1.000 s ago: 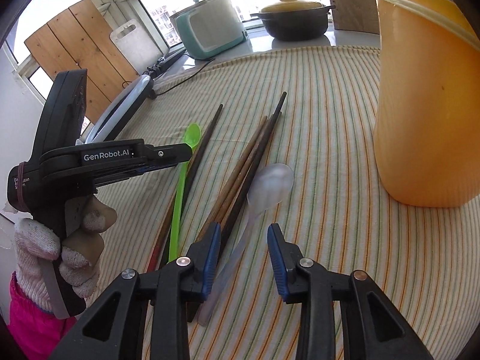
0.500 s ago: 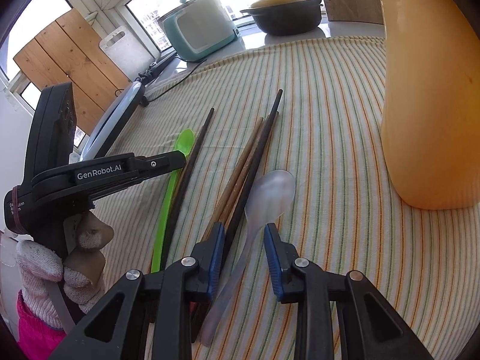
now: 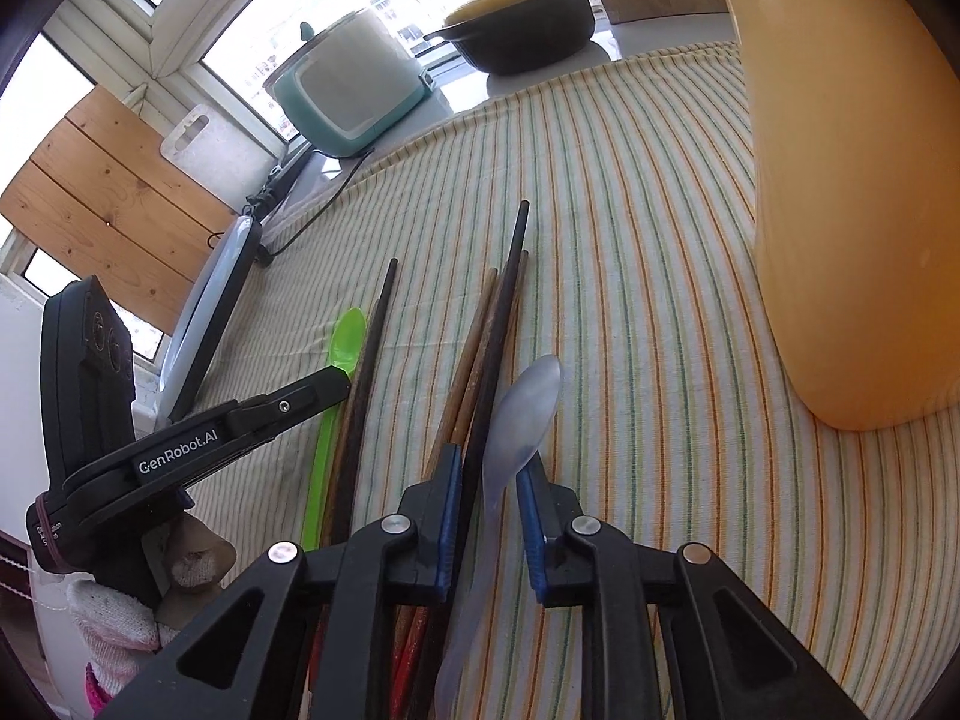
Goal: Organize utensils
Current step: 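Move the left tool back to the utensils and grasp the green spoon, then lift the green spoon with the left tool and carry it over the yellow container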
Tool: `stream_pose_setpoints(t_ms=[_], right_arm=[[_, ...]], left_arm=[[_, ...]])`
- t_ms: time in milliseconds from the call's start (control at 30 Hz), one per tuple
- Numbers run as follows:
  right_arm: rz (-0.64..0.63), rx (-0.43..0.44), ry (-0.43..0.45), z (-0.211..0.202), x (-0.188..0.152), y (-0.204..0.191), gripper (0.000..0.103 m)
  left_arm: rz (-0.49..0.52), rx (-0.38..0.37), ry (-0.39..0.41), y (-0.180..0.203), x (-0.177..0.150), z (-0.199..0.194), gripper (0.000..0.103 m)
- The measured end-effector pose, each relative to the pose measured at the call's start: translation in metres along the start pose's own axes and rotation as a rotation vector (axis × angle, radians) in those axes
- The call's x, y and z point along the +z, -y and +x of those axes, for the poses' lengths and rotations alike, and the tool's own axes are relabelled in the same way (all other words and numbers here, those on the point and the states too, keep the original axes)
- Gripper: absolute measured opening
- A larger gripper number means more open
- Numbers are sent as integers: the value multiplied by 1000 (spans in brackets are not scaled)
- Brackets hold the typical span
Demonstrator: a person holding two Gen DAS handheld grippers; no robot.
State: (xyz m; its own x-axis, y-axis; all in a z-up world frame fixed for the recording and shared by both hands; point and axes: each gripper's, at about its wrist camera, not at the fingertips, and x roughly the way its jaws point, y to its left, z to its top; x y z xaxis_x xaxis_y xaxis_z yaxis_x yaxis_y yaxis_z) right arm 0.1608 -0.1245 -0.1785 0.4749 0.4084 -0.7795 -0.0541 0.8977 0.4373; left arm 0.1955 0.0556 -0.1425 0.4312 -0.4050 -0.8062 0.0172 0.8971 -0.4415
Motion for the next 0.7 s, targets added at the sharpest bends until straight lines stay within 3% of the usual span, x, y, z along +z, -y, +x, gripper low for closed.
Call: stream_pose_setpoints(t_ms=[67, 700], right_arm=[[-9, -3, -3, 1, 0, -1, 3], [-87, 40, 50, -35, -4, -9, 1]], left_arm=[[-1, 3, 0, 0, 0, -2, 4], [11, -20, 67, 7, 1, -36, 4]])
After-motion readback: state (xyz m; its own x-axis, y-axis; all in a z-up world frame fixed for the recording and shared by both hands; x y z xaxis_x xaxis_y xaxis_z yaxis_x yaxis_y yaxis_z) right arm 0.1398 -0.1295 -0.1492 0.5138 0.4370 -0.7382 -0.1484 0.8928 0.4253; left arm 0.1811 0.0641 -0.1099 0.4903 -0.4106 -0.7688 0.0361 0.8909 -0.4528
